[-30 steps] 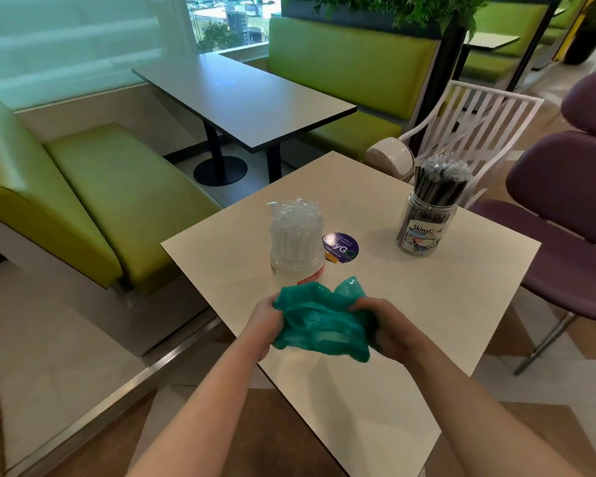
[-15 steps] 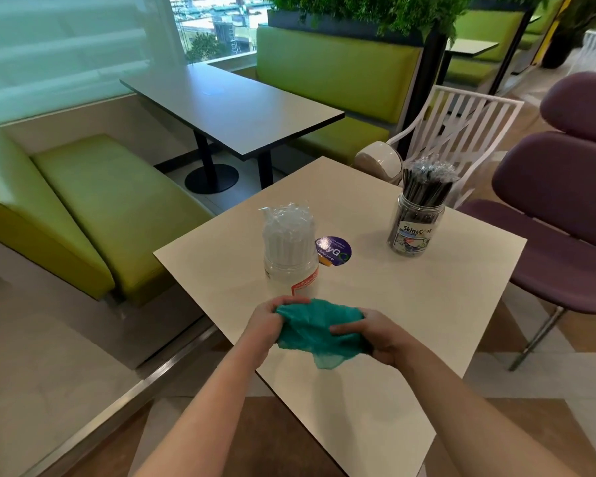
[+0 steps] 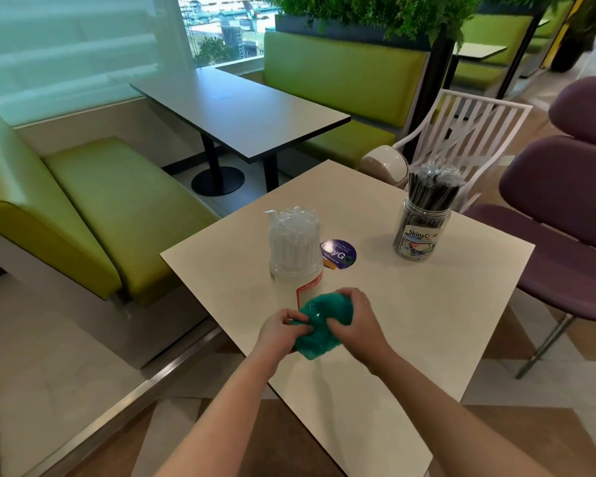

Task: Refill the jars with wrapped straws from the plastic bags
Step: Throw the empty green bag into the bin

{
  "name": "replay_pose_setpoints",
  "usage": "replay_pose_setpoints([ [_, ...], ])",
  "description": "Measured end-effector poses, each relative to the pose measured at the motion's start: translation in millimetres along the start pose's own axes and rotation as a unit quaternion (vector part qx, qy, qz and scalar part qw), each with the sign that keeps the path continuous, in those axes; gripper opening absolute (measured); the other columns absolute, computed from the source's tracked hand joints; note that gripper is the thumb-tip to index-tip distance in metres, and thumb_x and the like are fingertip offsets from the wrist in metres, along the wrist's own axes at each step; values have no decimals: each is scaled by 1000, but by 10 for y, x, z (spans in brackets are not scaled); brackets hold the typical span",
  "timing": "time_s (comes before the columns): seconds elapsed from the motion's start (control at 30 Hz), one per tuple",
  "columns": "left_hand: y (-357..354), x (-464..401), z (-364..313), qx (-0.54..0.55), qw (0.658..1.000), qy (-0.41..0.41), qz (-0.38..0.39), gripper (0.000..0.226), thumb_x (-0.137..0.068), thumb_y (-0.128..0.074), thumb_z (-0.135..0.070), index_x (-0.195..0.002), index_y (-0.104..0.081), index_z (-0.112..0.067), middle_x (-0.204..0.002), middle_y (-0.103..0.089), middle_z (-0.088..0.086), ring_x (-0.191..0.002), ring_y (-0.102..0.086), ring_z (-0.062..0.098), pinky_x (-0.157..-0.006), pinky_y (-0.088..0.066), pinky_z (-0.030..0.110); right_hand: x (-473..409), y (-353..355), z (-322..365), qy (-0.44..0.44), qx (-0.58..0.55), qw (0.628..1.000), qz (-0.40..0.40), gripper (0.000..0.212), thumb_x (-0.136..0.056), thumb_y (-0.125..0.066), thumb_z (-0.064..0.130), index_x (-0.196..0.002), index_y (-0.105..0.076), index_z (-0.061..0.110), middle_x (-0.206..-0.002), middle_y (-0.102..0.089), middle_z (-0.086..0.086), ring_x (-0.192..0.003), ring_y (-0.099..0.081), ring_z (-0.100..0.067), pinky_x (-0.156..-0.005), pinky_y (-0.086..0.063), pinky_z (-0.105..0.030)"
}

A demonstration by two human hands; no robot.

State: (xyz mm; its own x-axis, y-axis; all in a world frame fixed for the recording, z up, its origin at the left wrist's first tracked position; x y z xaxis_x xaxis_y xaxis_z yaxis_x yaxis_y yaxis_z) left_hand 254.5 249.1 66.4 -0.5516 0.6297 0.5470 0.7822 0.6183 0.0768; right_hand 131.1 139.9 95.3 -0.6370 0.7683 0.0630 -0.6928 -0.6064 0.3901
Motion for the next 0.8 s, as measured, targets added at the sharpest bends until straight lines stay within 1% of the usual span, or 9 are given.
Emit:
replay_pose_setpoints([
  [0.07,28,-23,40,33,999,13,-30,17,-89,-67,-6,-104,-62,-11,-112,-65,13,-95,-67,21,-69,-58,29,82,-135,2,-6,-11,998,61,56,-79,-71,21,-128,-44,27,-123,-44,7,-112,-48,-7,-84,-49,-15],
  [0.17,-36,19,19,113,993,36,-4,24,-91,-64,-10,-115,-60,-7,-109,-68,15,-97,-69,24,-71,-59,32,167,-243,-5,-7,32,994,108,75,-73,-79,36,-137,-41,32,-125,-44,14,-115,-48,-6,-95,-47,-20],
  [0.27,-155,65,-64,203,977,36,57,22,-93,-61,-11,-113,-62,-3,-106,-70,19,-94,-70,28,-75,-61,36,147,-163,-54,-24,47,995,79,53,-85,-71,20,-134,-52,23,-118,-53,7,-108,-53,-10,-86,-42,-13],
  [0.37,-245,56,-143,202,976,-2,86,33,-90,-66,-7,-122,-57,-8,-117,-66,19,-102,-68,25,-82,-60,37,90,77,-114,-43,25,999,4,30,-91,-60,8,-120,-65,11,-113,-60,-3,-103,-57,-16,-76,-44,-10],
  [0.47,-359,49,-192,111,990,-48,73,43,-87,-73,-20,-126,-55,-17,-120,-62,8,-107,-64,16,-86,-56,32,67,343,-141,-62,-15,996,-61,29,-88,-56,-2,-111,-71,8,-105,-67,-7,-93,-61,-16,-70,-48,-10],
  [0.57,-617,77,-191,60,991,-45,111,47,-83,-74,-41,-124,-57,-24,-119,-67,1,-104,-68,14,-82,-56,28,75,531,-141,-75,-85,990,-78,35,-83,-53,-9,-104,-74,9,-98,-71,-5,-93,-66,-19,-71,-58,-24],
  [0.63,-783,130,-218,64,990,-38,117,32,-86,-70,-39,-113,-62,-23,-109,-73,1,-96,-72,16,-76,-58,27,74,639,-156,-85,-100,987,-90,32,-82,-53,-8,-98,-73,11,-97,-69,-5,-88,-66,-20,-59,-57,-26],
  [0.7,-956,134,-272,86,990,-34,105,31,-87,-70,-35,-111,-64,-18,-103,-75,4,-93,-73,19,-80,-59,32,65,792,-182,-92,-103,985,-104,28,-81,-52,-8,-90,-69,13,-96,-67,-7,-78,-65,-22,-46,-48,-22],
  [0.8,-1229,126,-366,114,987,-13,109,34,-88,-70,-30,-116,-61,-13,-106,-74,8,-94,-73,23,-83,-59,36,65,1062,-184,-91,-118,982,-117,29,-81,-51,-10,-83,-67,14,-94,-66,-10,-75,-64,-25,-44,-48,-22],
])
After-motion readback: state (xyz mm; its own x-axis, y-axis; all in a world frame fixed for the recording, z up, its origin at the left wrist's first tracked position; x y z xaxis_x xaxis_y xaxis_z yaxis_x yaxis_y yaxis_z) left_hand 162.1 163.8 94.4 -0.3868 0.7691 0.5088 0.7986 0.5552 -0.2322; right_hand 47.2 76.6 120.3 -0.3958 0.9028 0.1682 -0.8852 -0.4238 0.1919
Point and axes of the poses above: each hand's wrist, its own x-axis away from the middle knuckle, its own y-axis out of the back of the hand, z = x × y, the point moved 6 cm from there along -x, towards the middle knuckle
